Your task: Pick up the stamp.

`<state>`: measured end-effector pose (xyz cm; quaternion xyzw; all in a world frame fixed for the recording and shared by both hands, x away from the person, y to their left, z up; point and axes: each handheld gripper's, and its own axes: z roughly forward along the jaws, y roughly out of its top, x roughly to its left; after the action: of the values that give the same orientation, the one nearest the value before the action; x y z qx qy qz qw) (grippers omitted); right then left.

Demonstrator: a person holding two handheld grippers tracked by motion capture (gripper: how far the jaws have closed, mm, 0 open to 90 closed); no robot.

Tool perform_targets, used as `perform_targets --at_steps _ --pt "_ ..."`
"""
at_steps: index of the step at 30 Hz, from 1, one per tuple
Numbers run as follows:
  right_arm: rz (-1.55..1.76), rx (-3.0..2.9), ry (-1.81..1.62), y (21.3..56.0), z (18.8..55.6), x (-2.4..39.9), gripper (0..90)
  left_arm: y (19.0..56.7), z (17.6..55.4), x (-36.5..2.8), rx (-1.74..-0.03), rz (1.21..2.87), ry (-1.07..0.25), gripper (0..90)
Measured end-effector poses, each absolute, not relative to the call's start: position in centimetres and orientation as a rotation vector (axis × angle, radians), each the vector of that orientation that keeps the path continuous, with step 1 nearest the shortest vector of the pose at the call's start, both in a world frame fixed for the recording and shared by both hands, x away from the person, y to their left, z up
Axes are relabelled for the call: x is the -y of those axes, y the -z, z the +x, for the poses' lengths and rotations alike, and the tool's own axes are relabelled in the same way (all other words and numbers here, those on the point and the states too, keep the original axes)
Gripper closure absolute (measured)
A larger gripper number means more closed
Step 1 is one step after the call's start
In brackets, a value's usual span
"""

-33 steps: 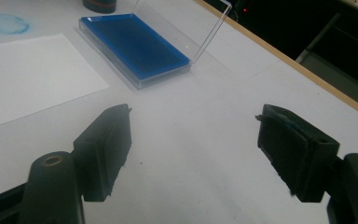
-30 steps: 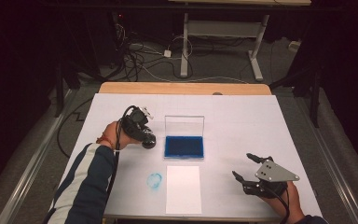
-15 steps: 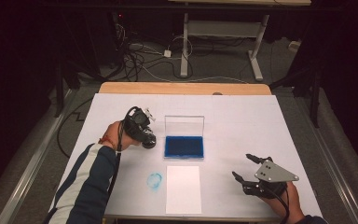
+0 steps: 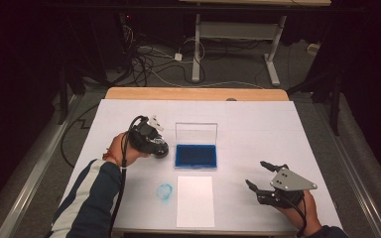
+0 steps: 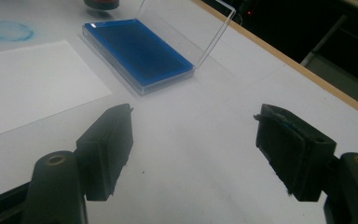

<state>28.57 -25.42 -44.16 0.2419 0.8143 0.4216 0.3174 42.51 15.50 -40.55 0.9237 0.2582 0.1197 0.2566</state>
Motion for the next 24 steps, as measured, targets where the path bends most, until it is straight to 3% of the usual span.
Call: perform_targets --at_steps 24 --pt "0.637 -2.139 -1.093 44.3 28.3 25.4 27.5 39.9 36.2 -17.6 -0.559 2.336 -0.413 54.6"
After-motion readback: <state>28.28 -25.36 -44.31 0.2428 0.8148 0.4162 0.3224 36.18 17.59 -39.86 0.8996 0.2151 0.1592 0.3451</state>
